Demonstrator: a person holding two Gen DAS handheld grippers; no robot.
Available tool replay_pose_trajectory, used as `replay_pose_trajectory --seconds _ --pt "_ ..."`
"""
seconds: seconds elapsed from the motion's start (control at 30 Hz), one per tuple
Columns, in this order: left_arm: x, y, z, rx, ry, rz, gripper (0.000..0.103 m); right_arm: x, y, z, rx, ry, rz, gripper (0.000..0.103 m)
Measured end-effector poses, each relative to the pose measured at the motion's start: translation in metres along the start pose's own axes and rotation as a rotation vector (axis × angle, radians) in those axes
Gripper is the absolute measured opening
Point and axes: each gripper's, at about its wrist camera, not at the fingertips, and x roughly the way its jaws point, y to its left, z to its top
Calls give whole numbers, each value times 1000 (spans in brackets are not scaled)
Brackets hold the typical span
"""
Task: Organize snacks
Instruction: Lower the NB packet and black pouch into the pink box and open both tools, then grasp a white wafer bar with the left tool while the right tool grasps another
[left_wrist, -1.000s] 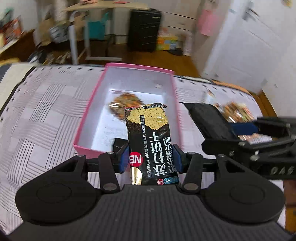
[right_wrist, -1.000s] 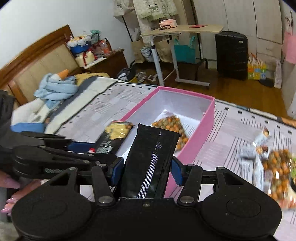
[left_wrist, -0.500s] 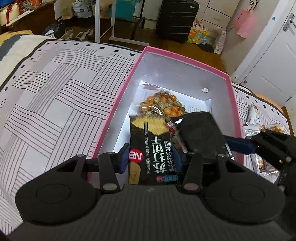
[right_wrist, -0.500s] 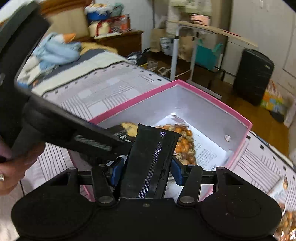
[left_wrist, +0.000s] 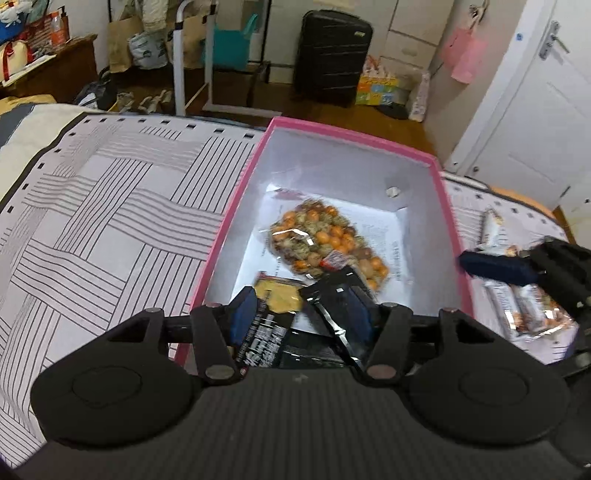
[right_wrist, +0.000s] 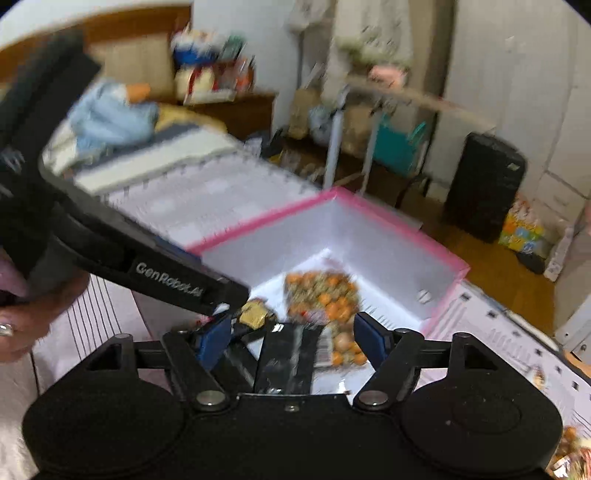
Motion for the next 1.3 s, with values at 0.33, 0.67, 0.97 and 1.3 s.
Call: replay_pose_trajectory --seconds 0.33,0.67,0.97,1.3 --pt "-73 -64 11 198 -65 -113 54 -110 -46 -12 64 -185 -178 87" --pt "-43 -150 26 215 46 -238 52 -152 -94 -28 215 -64 -360 89" --pt "13 -204 -9 191 88 -248 52 -124 -163 -73 517 18 -287 74" --pt "72 -232 -47 134 48 -311 50 -53 -190 -112 609 168 -198 56"
